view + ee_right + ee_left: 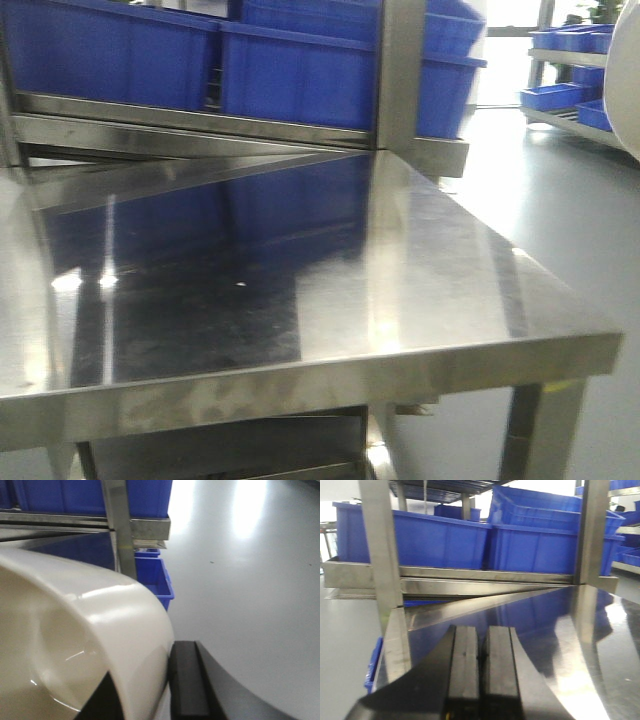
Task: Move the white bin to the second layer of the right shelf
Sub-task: 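Drive the base away from the table, turning toward the shelving racks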
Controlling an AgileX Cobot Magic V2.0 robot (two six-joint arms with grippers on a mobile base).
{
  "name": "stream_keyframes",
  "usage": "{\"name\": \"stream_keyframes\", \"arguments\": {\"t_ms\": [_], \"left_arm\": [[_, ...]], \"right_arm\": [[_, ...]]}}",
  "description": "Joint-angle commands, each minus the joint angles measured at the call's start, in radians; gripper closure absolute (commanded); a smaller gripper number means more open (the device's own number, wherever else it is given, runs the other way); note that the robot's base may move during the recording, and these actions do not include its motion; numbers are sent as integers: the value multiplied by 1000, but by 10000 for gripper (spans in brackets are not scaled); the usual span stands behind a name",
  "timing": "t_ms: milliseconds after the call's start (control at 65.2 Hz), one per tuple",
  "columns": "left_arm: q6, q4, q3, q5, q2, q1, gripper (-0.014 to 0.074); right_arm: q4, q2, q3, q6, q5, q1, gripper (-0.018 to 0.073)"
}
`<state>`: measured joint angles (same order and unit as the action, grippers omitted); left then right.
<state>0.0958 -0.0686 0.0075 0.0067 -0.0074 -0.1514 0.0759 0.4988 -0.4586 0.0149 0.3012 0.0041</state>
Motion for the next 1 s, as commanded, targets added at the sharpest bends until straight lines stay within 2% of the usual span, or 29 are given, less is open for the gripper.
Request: {"name": "stream_keyframes", "arguments": {"t_ms": [0,981], "left_arm": [[-7,-5,33,-87,-13,-2,512],[-7,-5,33,-87,-13,-2,512]], "right_arm": [[0,0,-31,-5,-108,-6,536],[0,0,-31,-5,-108,-6,536]]}}
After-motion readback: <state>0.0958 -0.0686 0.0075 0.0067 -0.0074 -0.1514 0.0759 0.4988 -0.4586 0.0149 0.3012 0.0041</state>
